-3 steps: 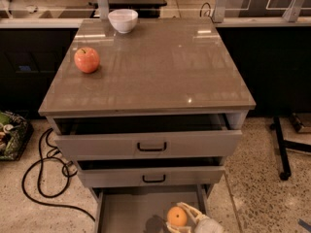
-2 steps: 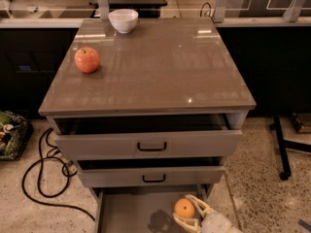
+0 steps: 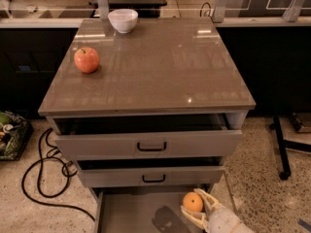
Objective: Pick orange from bottom drawer and place on counter
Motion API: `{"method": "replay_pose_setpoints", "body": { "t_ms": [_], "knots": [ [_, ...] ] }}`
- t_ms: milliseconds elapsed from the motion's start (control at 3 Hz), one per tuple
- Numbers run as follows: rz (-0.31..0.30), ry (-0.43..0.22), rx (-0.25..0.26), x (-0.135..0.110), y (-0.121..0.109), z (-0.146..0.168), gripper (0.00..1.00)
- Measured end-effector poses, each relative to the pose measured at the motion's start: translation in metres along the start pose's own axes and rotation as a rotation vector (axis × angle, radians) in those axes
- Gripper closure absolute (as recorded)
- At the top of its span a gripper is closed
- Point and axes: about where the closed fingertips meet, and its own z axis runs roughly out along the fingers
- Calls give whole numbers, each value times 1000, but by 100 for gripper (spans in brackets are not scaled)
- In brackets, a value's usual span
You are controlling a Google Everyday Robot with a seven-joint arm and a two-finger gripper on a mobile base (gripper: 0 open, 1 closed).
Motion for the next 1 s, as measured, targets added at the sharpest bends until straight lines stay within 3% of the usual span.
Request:
{"method": "replay_pose_setpoints", "body": {
  "t_ms": [333, 1000],
  "knots": [
    [29, 5, 36, -8, -13, -2, 100],
    [96, 36, 206, -45, -80, -37, 100]
  ]
}}
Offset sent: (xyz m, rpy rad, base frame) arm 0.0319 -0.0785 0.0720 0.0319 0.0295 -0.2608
